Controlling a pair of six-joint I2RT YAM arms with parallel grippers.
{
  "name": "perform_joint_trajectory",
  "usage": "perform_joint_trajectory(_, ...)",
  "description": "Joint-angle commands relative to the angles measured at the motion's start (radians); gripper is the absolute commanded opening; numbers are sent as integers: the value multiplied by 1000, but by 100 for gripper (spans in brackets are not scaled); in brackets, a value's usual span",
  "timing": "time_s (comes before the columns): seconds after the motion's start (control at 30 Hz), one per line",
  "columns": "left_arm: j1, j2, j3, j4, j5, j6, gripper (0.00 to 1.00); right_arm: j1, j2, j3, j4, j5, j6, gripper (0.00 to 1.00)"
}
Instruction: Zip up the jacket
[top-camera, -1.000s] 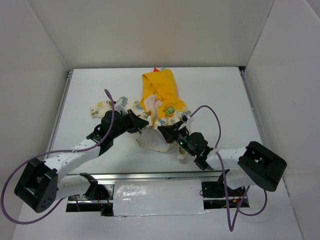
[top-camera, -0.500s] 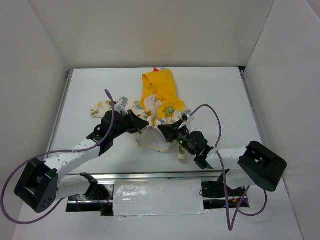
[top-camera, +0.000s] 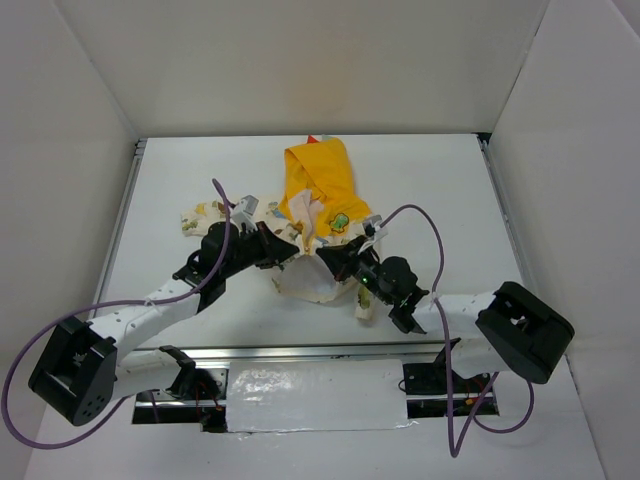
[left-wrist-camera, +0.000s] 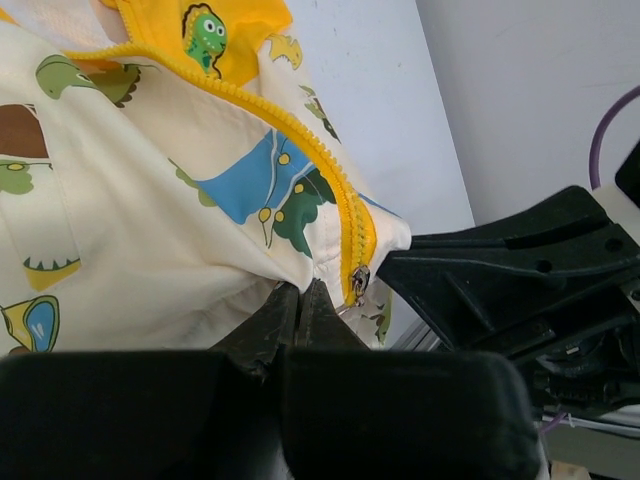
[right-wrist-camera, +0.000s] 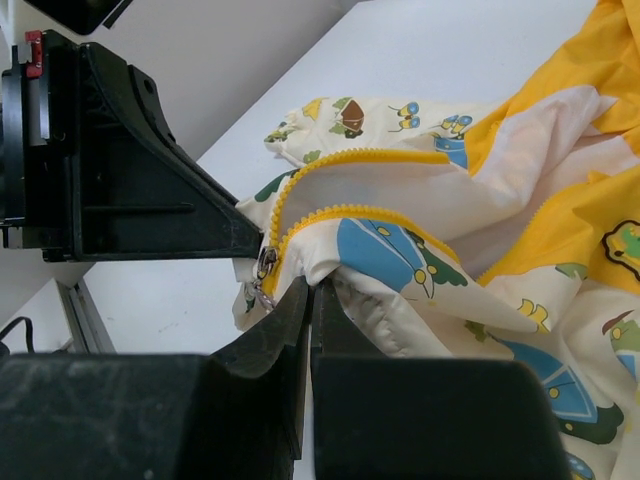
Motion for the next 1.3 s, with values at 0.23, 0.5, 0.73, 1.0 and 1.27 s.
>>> perform_joint_trajectory(0.23, -5, 0, 1, 99, 287, 140, 0, -86, -8, 47, 37, -226, -31, 0)
perform_joint_trajectory(0.5, -5, 32, 38, -37, 264, 254, 0, -92, -45, 82, -85, -256, -60, 0)
perform_joint_trajectory(0.73, -5, -7, 62, -205, 141, 352, 0, -92, -92, 52, -109, -193, -21, 0)
perform_joint_trajectory(1.0, -5, 17, 45, -128, 193, 322, 0, -72, -60, 78, -169, -219, 24, 5)
perform_joint_trajectory(1.27, -5, 91, 50, -74, 299, 294, 0, -69, -50, 92, -253, -202, 73, 25)
